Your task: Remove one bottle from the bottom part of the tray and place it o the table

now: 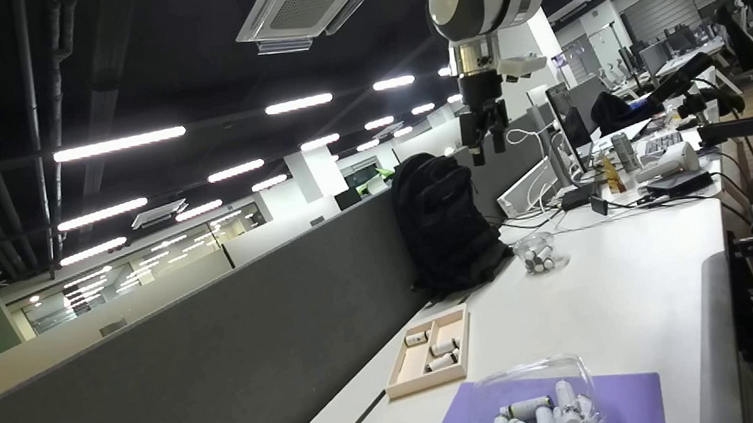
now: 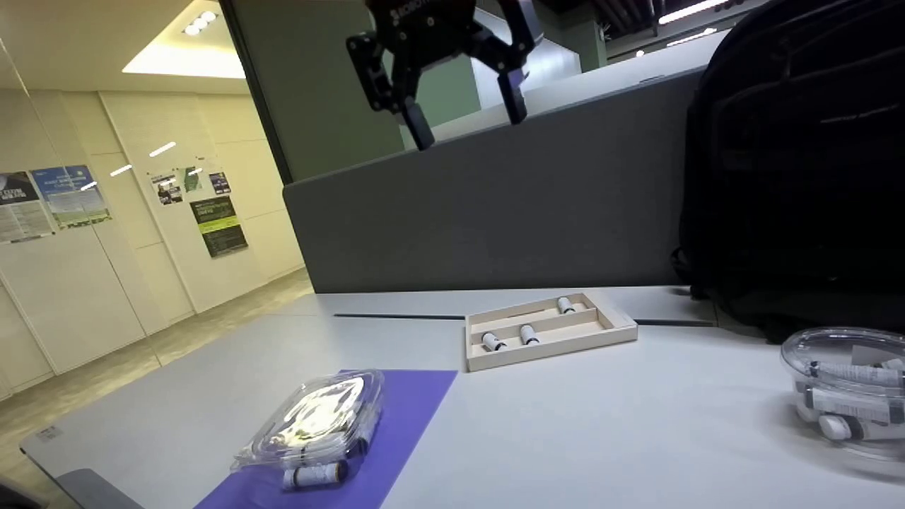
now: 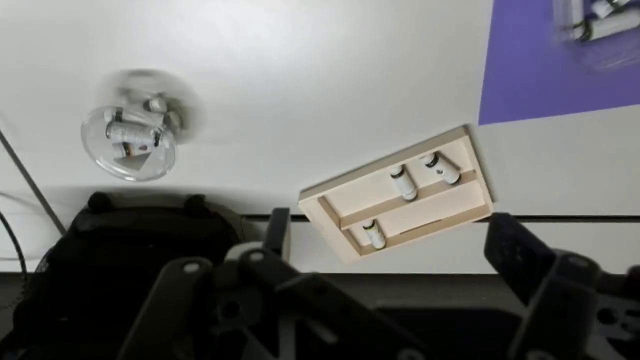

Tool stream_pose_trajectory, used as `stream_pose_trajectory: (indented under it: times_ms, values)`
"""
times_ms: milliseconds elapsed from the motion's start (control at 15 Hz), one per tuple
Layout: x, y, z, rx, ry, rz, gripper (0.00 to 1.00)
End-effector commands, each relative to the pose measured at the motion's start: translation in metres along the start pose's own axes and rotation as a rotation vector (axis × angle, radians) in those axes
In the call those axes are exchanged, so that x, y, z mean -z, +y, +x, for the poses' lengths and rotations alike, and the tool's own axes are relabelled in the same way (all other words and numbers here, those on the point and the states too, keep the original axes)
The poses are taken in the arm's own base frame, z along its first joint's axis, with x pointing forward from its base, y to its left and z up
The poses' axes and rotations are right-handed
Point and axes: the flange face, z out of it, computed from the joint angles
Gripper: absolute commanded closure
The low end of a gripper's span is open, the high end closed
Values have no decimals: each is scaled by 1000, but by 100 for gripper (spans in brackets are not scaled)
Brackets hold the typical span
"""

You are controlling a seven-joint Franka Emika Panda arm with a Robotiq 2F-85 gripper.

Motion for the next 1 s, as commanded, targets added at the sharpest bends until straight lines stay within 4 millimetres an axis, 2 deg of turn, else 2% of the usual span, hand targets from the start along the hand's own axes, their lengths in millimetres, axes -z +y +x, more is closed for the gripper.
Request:
stream_pose_trajectory:
  times_ms: [0, 267, 533, 933]
  values:
    - [-28, -13, 52, 80, 61, -37, 0]
    - [-69, -50, 104, 216, 131, -20, 0]
    - [-115, -77, 147, 308, 94, 92, 0]
    - [-173, -61, 186, 344, -1, 112, 0]
